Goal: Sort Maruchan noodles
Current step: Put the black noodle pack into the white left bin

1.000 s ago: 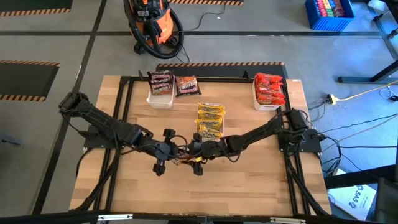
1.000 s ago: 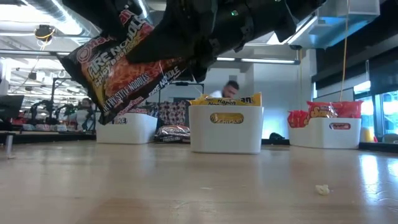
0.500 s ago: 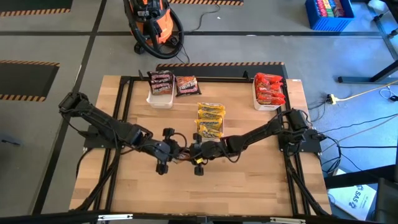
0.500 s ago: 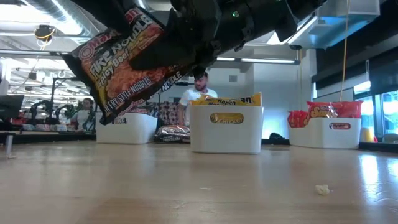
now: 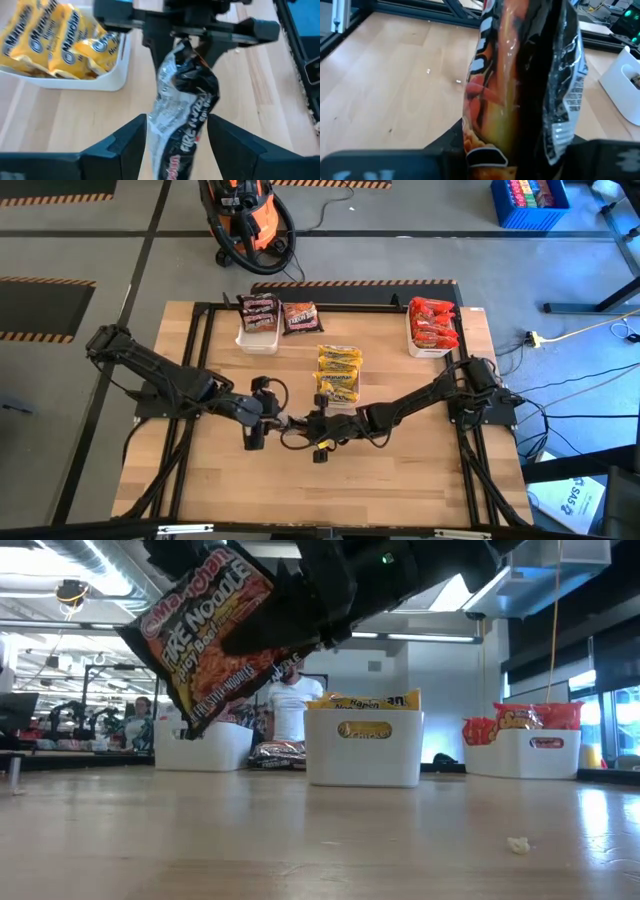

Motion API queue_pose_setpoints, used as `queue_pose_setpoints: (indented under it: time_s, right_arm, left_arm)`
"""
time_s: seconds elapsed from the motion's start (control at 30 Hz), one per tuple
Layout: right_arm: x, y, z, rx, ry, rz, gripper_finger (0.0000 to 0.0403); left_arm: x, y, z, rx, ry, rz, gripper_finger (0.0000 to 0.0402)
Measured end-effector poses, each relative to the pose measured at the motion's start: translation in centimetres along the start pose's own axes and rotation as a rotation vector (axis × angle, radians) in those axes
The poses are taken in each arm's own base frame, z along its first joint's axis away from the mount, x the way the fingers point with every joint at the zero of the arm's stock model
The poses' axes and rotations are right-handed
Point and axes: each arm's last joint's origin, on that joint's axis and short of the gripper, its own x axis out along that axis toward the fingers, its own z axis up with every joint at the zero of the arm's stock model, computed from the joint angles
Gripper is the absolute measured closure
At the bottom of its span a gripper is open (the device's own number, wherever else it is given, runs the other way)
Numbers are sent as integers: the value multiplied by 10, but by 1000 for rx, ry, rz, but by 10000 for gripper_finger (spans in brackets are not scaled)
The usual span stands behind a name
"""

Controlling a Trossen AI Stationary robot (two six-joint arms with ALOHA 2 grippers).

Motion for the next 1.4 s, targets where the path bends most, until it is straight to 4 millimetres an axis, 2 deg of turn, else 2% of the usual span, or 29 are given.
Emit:
queue_pose_setpoints:
  time_s: [0.13,0.3,0.47,1.0,1.3,1.4]
  right_arm:
    - [0,0,2,2,-12,3,292]
    - [0,0,4,6,-34,1,290]
    - [0,-1,4,7,-36,-14,289]
    - [-1,-2,7,19,-63,-19,288]
    - [-1,-2,12,35,-110,4,288]
    - [-1,-2,12,34,-114,6,288]
  left_arm:
    - [1,0,0,1,-3,16,195]
    - [13,-3,-2,15,35,27,176]
    - [16,-4,-4,12,70,-25,161]
    - [11,-4,-8,19,124,-82,164]
    - [15,-1,-6,30,85,31,164]
    - [16,-2,-3,28,61,16,164]
